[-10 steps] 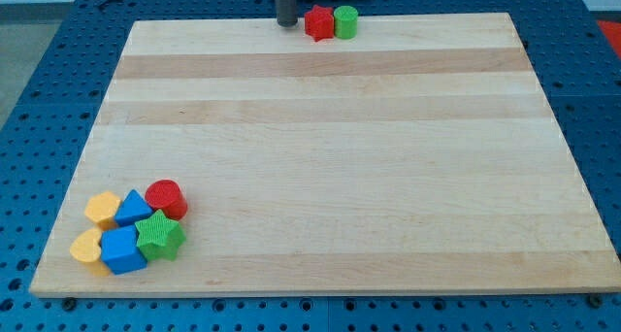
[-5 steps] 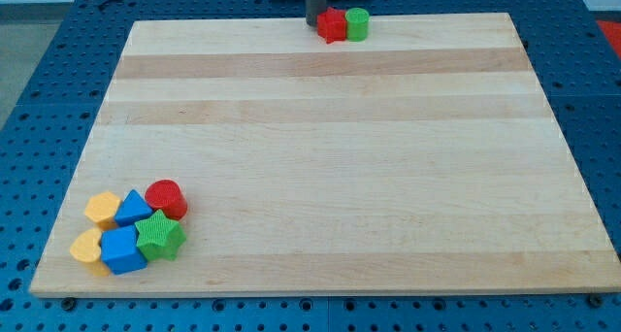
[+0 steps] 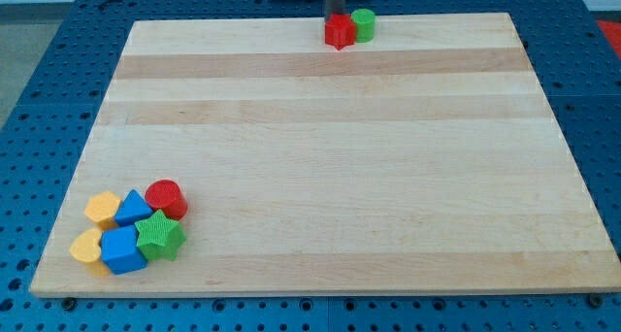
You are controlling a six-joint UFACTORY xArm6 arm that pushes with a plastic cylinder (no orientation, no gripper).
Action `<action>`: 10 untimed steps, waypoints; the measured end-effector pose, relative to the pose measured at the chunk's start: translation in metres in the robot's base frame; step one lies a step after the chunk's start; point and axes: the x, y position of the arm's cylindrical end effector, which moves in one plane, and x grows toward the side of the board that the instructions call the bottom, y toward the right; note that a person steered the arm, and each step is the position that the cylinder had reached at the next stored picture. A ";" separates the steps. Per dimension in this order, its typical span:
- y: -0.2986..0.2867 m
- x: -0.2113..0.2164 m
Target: Push the red star below the green circle
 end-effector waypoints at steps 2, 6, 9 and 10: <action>-0.021 0.028; -0.060 0.068; -0.033 0.046; -0.025 0.069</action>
